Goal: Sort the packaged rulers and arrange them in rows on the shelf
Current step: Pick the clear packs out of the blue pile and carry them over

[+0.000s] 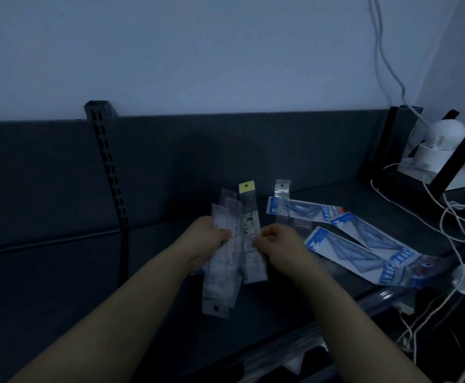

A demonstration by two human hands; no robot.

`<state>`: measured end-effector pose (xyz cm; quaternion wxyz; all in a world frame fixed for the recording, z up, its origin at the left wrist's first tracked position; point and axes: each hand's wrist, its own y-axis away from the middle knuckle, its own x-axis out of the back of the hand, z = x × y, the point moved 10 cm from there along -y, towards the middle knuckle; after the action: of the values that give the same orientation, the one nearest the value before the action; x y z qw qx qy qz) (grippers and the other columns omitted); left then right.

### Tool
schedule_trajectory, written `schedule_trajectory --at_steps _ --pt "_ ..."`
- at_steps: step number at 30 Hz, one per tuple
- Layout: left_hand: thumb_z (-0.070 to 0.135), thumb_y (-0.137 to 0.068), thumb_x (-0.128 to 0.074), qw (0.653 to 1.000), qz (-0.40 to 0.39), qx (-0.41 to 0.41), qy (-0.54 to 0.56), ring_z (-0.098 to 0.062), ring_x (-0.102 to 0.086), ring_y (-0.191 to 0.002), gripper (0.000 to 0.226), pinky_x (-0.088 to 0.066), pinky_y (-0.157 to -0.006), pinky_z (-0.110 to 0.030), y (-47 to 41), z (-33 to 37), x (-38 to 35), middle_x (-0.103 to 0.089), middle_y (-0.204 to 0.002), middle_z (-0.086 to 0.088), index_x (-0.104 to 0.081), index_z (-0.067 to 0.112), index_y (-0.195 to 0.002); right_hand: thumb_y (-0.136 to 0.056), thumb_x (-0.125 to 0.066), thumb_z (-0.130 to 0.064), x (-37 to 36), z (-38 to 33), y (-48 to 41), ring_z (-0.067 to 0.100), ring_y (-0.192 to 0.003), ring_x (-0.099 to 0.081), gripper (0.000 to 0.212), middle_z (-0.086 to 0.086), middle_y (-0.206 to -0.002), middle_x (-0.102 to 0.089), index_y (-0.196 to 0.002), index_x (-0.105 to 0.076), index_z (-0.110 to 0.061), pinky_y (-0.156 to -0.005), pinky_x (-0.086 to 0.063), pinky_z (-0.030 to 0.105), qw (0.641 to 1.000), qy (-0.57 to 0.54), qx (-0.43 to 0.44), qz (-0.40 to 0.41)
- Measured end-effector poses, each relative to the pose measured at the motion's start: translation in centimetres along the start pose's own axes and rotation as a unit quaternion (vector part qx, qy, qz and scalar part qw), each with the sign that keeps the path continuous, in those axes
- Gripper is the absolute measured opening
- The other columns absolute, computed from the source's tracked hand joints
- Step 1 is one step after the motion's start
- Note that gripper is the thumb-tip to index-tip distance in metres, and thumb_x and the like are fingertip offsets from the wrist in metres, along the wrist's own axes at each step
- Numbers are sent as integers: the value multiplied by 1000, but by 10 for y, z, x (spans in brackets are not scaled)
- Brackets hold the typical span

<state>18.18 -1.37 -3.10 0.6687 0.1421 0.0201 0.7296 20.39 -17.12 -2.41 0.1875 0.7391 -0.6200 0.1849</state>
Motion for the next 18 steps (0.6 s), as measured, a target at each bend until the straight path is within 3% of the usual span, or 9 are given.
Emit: schedule_trajectory --at_steps 7,11,16,18 --pt "8 -94 -56 997 58 -18 56 -25 -68 -87 14 -59 -74 -36 25 -9 36 -69 -100 -13 -63 5 -106 -91 -61 -17 -38 -19 8 15 -81 -68 11 4 -94 -71 -100 -62 -13 -69 -55 27 997 -53 22 -45" --pt "16 -95 -59 988 135 -64 50 -21 -69 -89 16 -58 -64 -23 50 -10 72 -70 -102 -9 -64 9 -108 -91 -59 -7 -69 -47 25 13 -72 -68 11 3 -85 -71 -100 -62 -11 -55 -55 21 986 -140 40 -85" --pt "20 -97 -50 979 197 -54 32 -30 -68 -91 22 -58 -73 -37 92 -23 125 -70 -101 -16 -62 3 -104 -89 -60 -7 -114 -89 52 8 -68 -67 10 0 -82 -70 -94 -62 -16 -55 -52 18 980 -137 89 -115" --pt "16 -98 -44 979 199 -30 37 -30 -68 -86 24 -57 -70 -37 110 -32 144 -69 -99 -18 -61 0 -105 -89 -61 -6 -134 -108 64 5 -66 -65 13 -1 -81 -69 -87 -61 -19 -56 -53 19 977 -133 108 -128"
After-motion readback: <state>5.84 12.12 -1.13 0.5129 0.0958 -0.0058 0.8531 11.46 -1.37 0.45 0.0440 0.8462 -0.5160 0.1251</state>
